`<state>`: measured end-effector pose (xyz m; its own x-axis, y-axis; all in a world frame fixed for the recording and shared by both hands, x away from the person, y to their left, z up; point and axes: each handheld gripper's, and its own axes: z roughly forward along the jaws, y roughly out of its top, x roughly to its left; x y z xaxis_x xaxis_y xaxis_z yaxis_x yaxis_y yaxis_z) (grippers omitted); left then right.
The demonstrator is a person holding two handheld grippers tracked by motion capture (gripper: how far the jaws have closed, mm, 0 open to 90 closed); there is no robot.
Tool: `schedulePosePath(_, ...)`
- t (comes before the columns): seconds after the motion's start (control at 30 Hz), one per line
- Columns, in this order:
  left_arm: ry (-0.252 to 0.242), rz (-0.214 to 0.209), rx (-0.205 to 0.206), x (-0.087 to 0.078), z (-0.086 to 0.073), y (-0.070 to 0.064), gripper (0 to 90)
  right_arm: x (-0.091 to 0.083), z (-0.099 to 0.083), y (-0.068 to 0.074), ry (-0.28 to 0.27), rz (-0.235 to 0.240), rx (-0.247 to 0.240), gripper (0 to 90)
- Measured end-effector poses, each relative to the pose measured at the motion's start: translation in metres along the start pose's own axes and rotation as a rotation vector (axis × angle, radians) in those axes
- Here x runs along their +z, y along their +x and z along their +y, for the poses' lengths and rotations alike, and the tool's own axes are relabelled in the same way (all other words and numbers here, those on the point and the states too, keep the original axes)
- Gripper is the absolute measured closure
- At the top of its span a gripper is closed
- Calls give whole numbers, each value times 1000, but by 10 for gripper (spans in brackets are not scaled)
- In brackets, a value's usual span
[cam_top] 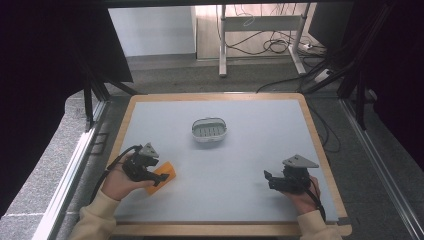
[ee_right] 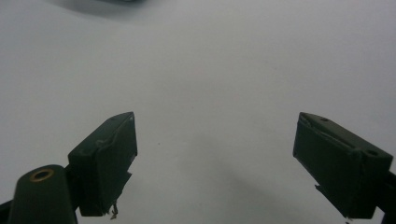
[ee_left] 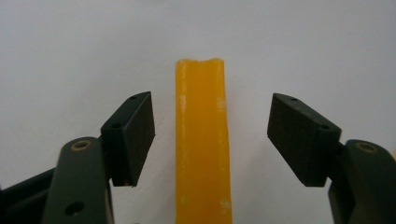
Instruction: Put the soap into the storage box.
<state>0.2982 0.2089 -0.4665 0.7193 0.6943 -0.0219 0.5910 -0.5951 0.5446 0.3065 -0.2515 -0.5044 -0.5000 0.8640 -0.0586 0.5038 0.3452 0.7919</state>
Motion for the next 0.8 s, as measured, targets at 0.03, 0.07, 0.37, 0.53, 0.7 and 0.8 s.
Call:
schedulePosePath(0.03, 14, 2, -1, 2, 0, 1, 331, 0, 0, 0, 1, -2, -1, 140)
schedulePosePath(0.07, 23, 3, -4, 4, 1, 2, 337, 0, 0, 0, 0, -4, 0, 140)
schedulePosePath(0.37, 121, -42, -47, 22, 0, 8, 423, 0, 0, 0, 1, -5, 0, 141)
schedulePosePath(0.53, 142, -38, -34, 28, -1, 7, 474, 1, 0, 0, 2, -6, 2, 140)
schedulePosePath(0.7, 167, -36, -20, 34, -2, 6, 548, 1, 0, -1, 6, -19, 8, 139)
schedulePosePath(0.8, 174, -25, -20, 34, -2, 7, 612, 2, 0, -2, 11, -22, 8, 139)
